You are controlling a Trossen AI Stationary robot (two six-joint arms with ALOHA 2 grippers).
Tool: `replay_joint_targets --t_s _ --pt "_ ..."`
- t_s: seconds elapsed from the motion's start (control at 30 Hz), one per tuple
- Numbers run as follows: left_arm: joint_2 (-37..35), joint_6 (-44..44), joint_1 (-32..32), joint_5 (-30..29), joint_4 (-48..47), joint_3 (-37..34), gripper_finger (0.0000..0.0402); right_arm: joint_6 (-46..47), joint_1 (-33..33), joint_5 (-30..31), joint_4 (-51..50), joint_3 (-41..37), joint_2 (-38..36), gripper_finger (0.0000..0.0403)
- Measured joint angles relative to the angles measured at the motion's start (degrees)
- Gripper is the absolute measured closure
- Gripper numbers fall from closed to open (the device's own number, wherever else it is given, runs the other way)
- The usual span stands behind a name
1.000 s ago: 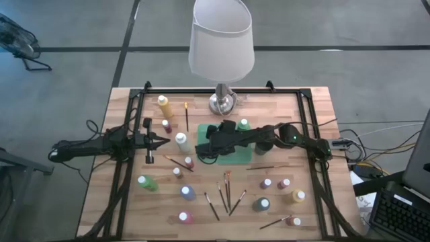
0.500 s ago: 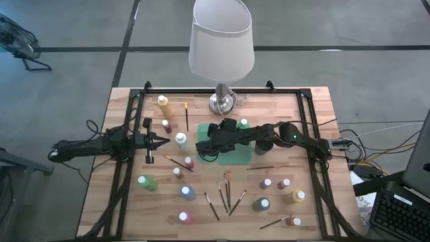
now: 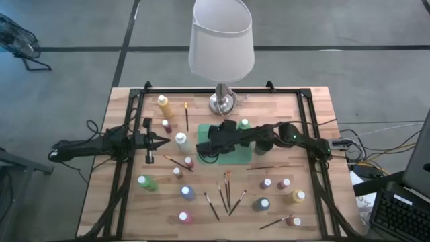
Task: Pick & Place Paint Supplies
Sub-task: Put the orange paint bottle into the green bin
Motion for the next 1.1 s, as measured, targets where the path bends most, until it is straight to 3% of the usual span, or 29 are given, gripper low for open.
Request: replay_joint_targets --t_s 0.47,0.87,1.1 --pt "0.01 0.0 0.0 0.0 0.0 0.0 0.0385 -2.23 0.08 4.43 -0.13 0.07 -2.07 0.0256" --pt "0.01 0.01 0.01 0.0 0.0 0.0 0.0385 -4.49 0.01 3.66 -0.12 -0.57 -2.36 0.0284" --pt "0.01 0.01 0.0 0.0 0.0 0.0 0.0385 -4.73 0.04 3.51 -0.14 -0.59 -2.3 0.0267"
